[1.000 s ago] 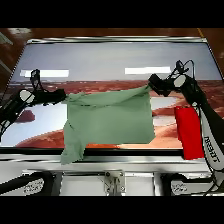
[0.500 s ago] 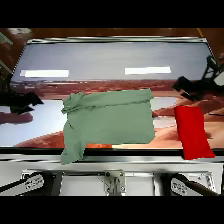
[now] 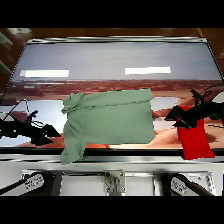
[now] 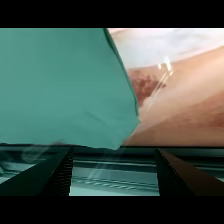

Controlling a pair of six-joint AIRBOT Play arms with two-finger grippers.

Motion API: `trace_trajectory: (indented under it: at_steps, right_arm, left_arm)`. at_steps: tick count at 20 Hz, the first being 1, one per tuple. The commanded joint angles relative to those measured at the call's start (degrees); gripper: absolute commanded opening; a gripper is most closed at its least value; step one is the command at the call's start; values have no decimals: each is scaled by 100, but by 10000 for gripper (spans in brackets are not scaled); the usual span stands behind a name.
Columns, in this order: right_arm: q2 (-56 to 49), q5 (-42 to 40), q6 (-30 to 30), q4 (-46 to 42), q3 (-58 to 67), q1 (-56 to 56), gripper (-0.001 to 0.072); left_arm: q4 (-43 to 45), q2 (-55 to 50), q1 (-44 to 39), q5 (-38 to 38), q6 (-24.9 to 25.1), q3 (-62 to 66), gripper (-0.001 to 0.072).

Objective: Fold the shirts.

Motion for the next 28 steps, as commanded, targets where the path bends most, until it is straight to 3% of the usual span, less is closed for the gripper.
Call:
trace_trajectory:
  at_steps: [1, 3, 7, 10, 11, 12, 23, 28]
  right_arm:
    - [11, -168, -90, 275, -223, 20, 616]
    - [11, -188, -90, 286, -223, 17, 616]
    - [11, -157, -61, 289, -223, 17, 616]
    - [4, -76, -52, 197, -280, 20, 637]
    - [4, -55, -50, 118, -393, 17, 652]
    - [4, -66, -48, 105, -568, 20, 677]
    - [4, -1364, 173, 876, -2168, 214, 676]
    - [-7, -2323, 931, 538, -2179, 1233, 676]
  left_arm:
    - [-179, -129, -378, 551, 166, -299, 694]
    - [-188, -334, -656, 726, 195, -299, 692]
    - [-671, -673, -1099, 903, 446, -299, 545]
    - [-883, -706, -1235, 887, 468, -299, 86]
    - [-883, -706, -1235, 820, 472, -297, 35]
    - [-881, -706, -1235, 758, 511, -297, 35]
    - [-883, -409, -1235, 675, 507, -286, 35]
    - [-883, -396, -1235, 706, 507, -286, 35]
